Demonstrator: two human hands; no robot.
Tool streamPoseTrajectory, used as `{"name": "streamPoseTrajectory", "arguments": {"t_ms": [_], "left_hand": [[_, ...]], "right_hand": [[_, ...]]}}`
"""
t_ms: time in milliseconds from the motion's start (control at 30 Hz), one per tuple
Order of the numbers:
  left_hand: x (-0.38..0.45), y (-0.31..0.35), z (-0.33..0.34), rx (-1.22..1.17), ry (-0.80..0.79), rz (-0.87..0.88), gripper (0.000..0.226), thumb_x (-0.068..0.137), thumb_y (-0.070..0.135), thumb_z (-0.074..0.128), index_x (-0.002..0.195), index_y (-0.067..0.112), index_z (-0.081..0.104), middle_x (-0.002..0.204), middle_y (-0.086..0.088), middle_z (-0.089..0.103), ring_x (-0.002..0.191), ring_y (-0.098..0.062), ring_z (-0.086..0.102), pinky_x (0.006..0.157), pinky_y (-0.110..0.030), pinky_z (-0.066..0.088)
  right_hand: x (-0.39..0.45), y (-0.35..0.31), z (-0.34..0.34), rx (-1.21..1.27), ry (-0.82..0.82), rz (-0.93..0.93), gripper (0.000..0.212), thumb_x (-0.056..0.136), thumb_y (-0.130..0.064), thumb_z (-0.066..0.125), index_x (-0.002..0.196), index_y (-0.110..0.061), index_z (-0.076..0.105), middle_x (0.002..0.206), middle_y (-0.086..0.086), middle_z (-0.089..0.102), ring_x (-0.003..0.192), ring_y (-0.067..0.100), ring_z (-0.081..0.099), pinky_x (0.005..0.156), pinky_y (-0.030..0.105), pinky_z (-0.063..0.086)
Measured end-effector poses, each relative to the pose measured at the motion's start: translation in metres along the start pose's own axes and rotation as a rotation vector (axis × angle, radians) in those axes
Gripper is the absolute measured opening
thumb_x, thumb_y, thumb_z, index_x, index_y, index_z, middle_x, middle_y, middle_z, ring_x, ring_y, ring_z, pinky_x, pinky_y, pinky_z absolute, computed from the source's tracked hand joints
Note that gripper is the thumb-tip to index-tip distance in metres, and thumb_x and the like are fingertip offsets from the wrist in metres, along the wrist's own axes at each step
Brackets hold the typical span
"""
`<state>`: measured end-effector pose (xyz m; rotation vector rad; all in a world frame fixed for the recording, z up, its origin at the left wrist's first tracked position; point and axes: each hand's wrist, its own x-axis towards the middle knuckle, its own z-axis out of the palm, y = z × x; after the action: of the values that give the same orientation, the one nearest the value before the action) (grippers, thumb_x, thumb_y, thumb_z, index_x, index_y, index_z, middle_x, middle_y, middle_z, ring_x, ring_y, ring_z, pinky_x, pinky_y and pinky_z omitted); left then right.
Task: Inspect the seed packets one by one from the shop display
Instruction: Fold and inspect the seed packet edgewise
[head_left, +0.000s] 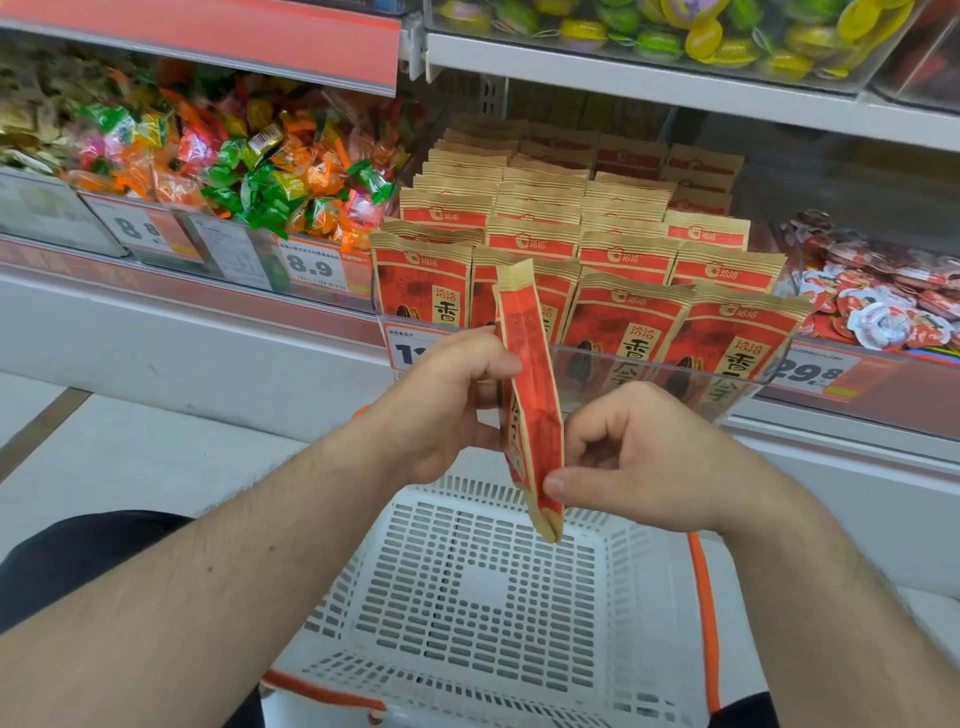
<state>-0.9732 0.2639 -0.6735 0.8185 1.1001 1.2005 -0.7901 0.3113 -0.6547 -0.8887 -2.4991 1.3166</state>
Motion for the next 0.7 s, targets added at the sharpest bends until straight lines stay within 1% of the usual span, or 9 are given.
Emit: {"name": "streamPoseTrajectory", "arguments": {"t_ms": [100,133,200,267,400,467,533,633,700], "left_hand": [[0.000,-0.002,-0.001,0.036,-0.004,-0.001,0.029,0.066,0.024,0.053,0.092,0.013,0.060,0.106,-0.016,0.059,0.096,-0.031,0.056,0.074,-0.047,0.052],[0.000,-0.002,-0.002,0.048,-0.008,-0.011,0.036,0.065,0.025,0.055,0.097,0.010,0.060,0.106,-0.016,0.059,0.096,-0.031,0.056,0.074,-0.046,0.052],[-0.001,-0.002,-0.001,0.054,-0.021,-0.024,0.045,0.062,0.027,0.058,0.103,0.008,0.058,0.107,-0.016,0.058,0.095,-0.030,0.056,0.071,-0.044,0.053],[0.000,-0.003,0.000,0.051,-0.028,-0.026,0.044,0.065,0.026,0.054,0.105,0.008,0.059,0.106,-0.017,0.058,0.094,-0.030,0.056,0.069,-0.042,0.054],[0.000,-0.002,0.000,0.049,-0.018,-0.035,0.047,0.067,0.025,0.051,0.110,0.008,0.059,0.103,-0.018,0.058,0.092,-0.029,0.055,0.066,-0.040,0.055],[-0.001,-0.001,0.000,0.052,-0.012,-0.034,0.045,0.067,0.025,0.051,0.108,0.008,0.059,0.104,-0.017,0.058,0.092,-0.029,0.055,0.067,-0.041,0.054],[-0.002,0.000,0.000,0.054,-0.009,-0.028,0.039,0.066,0.024,0.052,0.102,0.008,0.059,0.106,-0.016,0.058,0.094,-0.030,0.056,0.071,-0.043,0.053],[-0.001,-0.001,-0.002,0.056,-0.036,0.006,0.033,0.059,0.023,0.060,0.092,0.018,0.065,0.107,-0.014,0.061,0.098,-0.032,0.058,0.081,-0.050,0.051],[-0.002,-0.002,-0.003,0.057,-0.082,0.040,0.038,0.053,0.026,0.064,0.090,0.024,0.072,0.107,-0.012,0.064,0.101,-0.034,0.060,0.087,-0.054,0.048]], "right_hand": [[-0.001,0.000,-0.001,0.059,-0.060,0.026,0.022,0.079,-0.030,0.072,0.078,-0.008,0.077,0.076,0.014,0.073,0.073,0.040,0.068,0.067,0.055,0.056],[-0.001,0.000,-0.003,0.093,-0.086,0.039,0.017,0.083,-0.022,0.073,0.082,-0.005,0.077,0.078,0.014,0.074,0.073,0.036,0.069,0.070,0.052,0.058],[-0.003,0.000,-0.006,0.135,-0.135,0.057,0.010,0.088,-0.007,0.071,0.087,0.000,0.077,0.081,0.013,0.075,0.073,0.025,0.071,0.071,0.040,0.059],[-0.002,0.001,-0.006,0.146,-0.154,0.059,0.010,0.088,-0.003,0.069,0.090,0.002,0.076,0.084,0.013,0.076,0.075,0.022,0.072,0.072,0.033,0.058],[0.000,0.006,-0.005,0.180,-0.144,0.049,0.011,0.088,-0.006,0.068,0.091,0.002,0.076,0.085,0.016,0.075,0.077,0.027,0.072,0.074,0.038,0.059],[0.000,0.008,-0.005,0.202,-0.143,0.046,0.012,0.087,-0.008,0.069,0.090,0.001,0.076,0.085,0.016,0.075,0.077,0.028,0.072,0.074,0.040,0.059],[0.001,0.010,-0.003,0.209,-0.129,0.035,0.019,0.083,-0.018,0.072,0.087,0.000,0.076,0.084,0.016,0.075,0.078,0.032,0.072,0.076,0.049,0.060],[0.004,0.013,-0.002,0.213,-0.085,0.004,0.045,0.071,-0.050,0.081,0.082,-0.006,0.076,0.082,0.020,0.073,0.078,0.045,0.068,0.074,0.062,0.054],[0.004,0.018,-0.004,0.299,-0.073,0.002,0.057,0.067,-0.060,0.080,0.083,-0.005,0.075,0.085,0.022,0.073,0.082,0.045,0.068,0.080,0.062,0.054]]}}
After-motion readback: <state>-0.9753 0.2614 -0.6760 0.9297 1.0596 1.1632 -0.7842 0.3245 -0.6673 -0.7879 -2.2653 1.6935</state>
